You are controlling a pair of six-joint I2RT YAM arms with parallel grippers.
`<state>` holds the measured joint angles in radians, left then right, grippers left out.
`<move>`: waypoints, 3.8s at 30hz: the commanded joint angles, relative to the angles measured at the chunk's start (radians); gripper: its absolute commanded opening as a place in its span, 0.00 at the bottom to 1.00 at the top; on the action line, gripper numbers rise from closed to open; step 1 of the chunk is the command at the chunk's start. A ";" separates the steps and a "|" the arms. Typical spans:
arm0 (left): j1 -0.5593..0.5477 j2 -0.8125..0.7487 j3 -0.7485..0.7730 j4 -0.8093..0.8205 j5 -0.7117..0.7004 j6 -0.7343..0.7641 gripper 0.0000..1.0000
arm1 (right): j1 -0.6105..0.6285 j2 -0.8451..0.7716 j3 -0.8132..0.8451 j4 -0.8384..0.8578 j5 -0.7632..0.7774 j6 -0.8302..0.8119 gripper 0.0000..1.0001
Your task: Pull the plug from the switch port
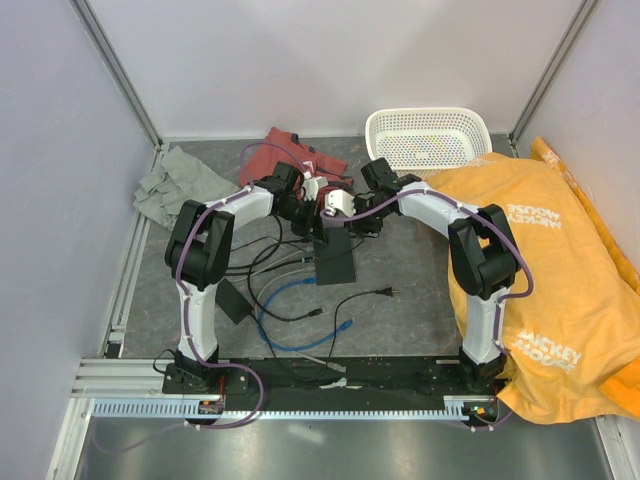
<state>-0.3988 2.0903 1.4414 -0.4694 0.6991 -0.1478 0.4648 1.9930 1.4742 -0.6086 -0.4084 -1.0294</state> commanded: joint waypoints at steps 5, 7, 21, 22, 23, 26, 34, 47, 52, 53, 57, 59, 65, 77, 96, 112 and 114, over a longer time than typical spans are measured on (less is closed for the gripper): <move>0.008 0.042 -0.016 -0.017 -0.048 0.057 0.02 | 0.041 0.021 0.014 0.032 -0.021 -0.083 0.53; 0.008 0.043 -0.025 -0.015 -0.015 0.059 0.02 | 0.051 0.023 0.002 0.047 -0.014 -0.090 0.53; 0.009 0.053 -0.019 -0.015 -0.026 0.062 0.02 | 0.057 0.047 -0.023 0.070 0.046 -0.147 0.49; 0.008 0.051 -0.019 -0.014 -0.026 0.065 0.02 | 0.057 0.049 -0.020 0.064 0.046 -0.149 0.49; 0.008 0.050 -0.019 -0.015 -0.030 0.065 0.02 | 0.057 0.050 -0.017 0.052 0.045 -0.158 0.49; 0.009 0.047 -0.022 -0.017 -0.033 0.070 0.02 | 0.058 0.076 0.021 -0.016 0.043 -0.166 0.49; 0.008 0.043 -0.029 -0.017 -0.036 0.073 0.02 | 0.058 0.076 -0.002 -0.028 0.054 -0.161 0.48; 0.008 0.048 -0.029 -0.017 -0.046 0.082 0.02 | 0.058 0.078 0.006 0.055 0.019 -0.116 0.45; 0.008 0.047 -0.027 -0.017 -0.049 0.085 0.02 | 0.061 0.061 -0.035 0.092 -0.001 -0.112 0.33; 0.009 0.045 -0.029 -0.017 -0.047 0.085 0.01 | 0.061 0.058 -0.037 0.095 -0.001 -0.107 0.31; 0.008 0.048 -0.030 -0.015 -0.049 0.086 0.01 | 0.061 0.062 -0.037 0.098 0.008 -0.101 0.19; 0.009 0.047 -0.030 -0.015 -0.049 0.086 0.02 | 0.061 0.064 -0.038 0.096 0.019 -0.103 0.11; 0.008 0.047 -0.029 -0.014 -0.050 0.088 0.02 | 0.061 0.059 -0.070 0.099 0.045 -0.086 0.02; 0.008 0.047 -0.032 -0.012 -0.059 0.093 0.01 | 0.044 0.078 -0.109 0.110 0.057 0.052 0.00; 0.005 0.027 -0.050 -0.028 -0.101 0.139 0.02 | 0.037 0.119 -0.086 0.149 0.142 -0.031 0.00; -0.002 0.027 -0.056 -0.023 -0.125 0.140 0.01 | 0.000 0.050 -0.265 0.226 0.273 -0.233 0.01; -0.003 0.028 -0.056 -0.023 -0.127 0.140 0.01 | 0.002 0.040 -0.287 0.253 0.278 -0.242 0.01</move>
<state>-0.3954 2.0953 1.4315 -0.4454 0.7345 -0.0845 0.5201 1.9862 1.2846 -0.3103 -0.3054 -1.1908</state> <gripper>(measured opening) 0.022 0.081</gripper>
